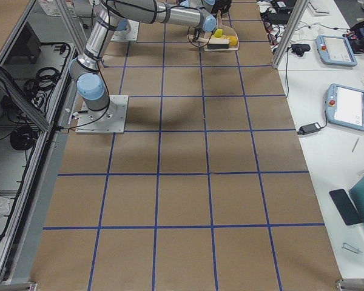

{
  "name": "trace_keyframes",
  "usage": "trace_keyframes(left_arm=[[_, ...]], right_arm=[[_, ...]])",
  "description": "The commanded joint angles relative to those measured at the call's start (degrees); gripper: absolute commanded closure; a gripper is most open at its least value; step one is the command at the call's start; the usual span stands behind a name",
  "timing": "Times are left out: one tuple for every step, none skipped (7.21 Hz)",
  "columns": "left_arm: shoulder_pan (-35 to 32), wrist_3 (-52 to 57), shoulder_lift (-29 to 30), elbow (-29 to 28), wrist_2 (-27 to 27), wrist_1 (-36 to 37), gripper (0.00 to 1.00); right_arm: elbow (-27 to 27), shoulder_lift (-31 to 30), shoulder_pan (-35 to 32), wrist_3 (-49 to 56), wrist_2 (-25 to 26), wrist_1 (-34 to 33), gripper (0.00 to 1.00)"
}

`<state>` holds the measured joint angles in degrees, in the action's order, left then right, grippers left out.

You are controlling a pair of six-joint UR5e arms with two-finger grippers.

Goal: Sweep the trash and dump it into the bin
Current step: 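Sweep the yellow bread roll into the dustpan with the right gripper's brush, then lift the dustpan with the left gripper while the right gripper returns the brush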

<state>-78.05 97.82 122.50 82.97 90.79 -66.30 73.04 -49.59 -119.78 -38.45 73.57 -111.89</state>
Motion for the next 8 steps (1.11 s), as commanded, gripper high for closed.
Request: trace_keyframes(left_arm=[[0.00, 0.09, -0.24, 0.00, -0.61, 0.03, 0.86], [0.09, 0.17, -0.42, 0.00, -0.79, 0.03, 0.86], [0.17, 0.26, -0.77, 0.00, -0.97, -0.06, 0.87], [0.35, 0.26, -0.86, 0.09, -2.01, 0.03, 0.87], [0.70, 0.18, -0.94, 0.09, -2.28, 0.03, 0.87], [1.05, 0.09, -1.29, 0.09, -2.72, -0.06, 0.88], [1.40, 0.09, -1.91, 0.09, -3.68, -0.06, 0.88], [1.75, 0.09, -2.52, 0.00, -3.52, -0.14, 0.88]], right_arm=[[0.52, -2.60, 1.74, -0.05, 0.26, 3.84, 1.00], [0.52, -4.18, 2.79, 0.04, 0.61, 6.31, 1.00], [0.70, -5.76, 4.89, 0.56, 2.70, 8.60, 1.00], [0.87, -7.60, 6.91, 2.31, 2.81, 10.71, 1.00], [2.09, -10.15, 10.06, 5.81, 2.99, 13.34, 1.00], [4.19, -13.83, 15.23, 9.76, 4.64, 15.63, 1.00], [7.35, -16.91, 21.20, 18.58, 8.14, 17.57, 1.00], [9.90, -19.81, 27.26, 24.68, 10.70, 17.67, 1.00]])
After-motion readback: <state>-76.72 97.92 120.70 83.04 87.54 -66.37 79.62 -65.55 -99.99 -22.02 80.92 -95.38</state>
